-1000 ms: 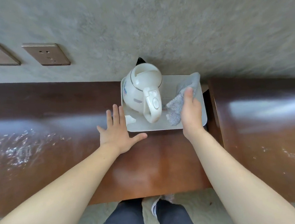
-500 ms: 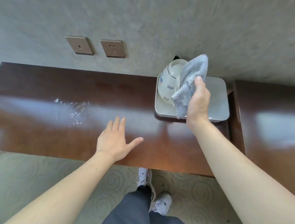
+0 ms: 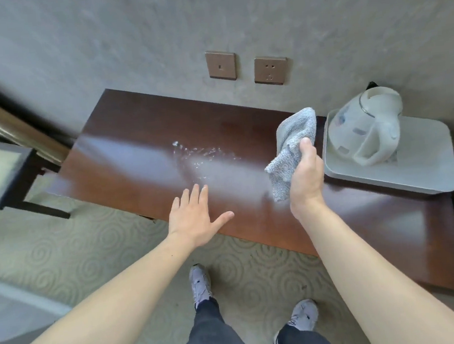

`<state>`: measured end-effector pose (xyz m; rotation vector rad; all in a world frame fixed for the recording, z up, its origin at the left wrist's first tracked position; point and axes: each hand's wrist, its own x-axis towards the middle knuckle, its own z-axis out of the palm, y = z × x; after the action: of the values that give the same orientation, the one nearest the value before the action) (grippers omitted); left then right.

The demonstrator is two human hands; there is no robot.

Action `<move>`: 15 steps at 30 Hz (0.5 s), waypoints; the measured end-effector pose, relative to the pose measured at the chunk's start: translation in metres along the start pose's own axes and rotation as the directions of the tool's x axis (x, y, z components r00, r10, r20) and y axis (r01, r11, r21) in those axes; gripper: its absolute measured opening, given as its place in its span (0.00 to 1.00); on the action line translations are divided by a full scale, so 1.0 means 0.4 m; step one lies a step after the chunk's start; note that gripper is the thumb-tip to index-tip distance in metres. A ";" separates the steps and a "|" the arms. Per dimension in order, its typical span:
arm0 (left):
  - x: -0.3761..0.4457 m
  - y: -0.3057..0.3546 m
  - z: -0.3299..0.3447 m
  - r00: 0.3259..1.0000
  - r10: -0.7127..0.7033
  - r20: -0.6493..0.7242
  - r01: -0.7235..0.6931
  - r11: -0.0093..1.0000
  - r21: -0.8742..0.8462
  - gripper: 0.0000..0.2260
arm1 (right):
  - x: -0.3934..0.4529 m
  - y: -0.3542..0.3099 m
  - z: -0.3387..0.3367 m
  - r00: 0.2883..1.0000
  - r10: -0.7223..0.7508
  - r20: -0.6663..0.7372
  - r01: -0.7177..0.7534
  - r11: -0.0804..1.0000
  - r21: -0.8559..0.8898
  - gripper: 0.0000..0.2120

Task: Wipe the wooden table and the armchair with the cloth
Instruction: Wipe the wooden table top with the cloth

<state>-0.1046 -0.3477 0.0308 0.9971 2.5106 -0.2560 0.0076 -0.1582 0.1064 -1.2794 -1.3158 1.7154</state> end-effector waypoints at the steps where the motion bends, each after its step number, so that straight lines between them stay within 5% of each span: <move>1: 0.019 -0.044 0.004 1.000 0.005 0.006 -0.005 1.000 0.005 0.51 | -0.004 0.021 0.035 1.000 0.014 -0.008 -0.014 1.000 -0.010 0.19; 7: 0.151 -0.288 0.047 1.000 0.018 0.007 -0.018 1.000 0.023 0.52 | 0.001 0.169 0.237 0.982 0.146 -0.121 -0.156 0.985 -0.076 0.19; 15: 0.311 -0.500 0.106 0.993 0.107 -0.046 -0.111 0.988 -0.104 0.38 | 0.060 0.281 0.364 0.945 0.130 -0.300 -0.214 0.939 -0.269 0.20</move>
<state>-0.3101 -0.4305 -0.0605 1.1020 2.4669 -0.0690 -0.1282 -0.2226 -0.0025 -1.7877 -1.3595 1.4141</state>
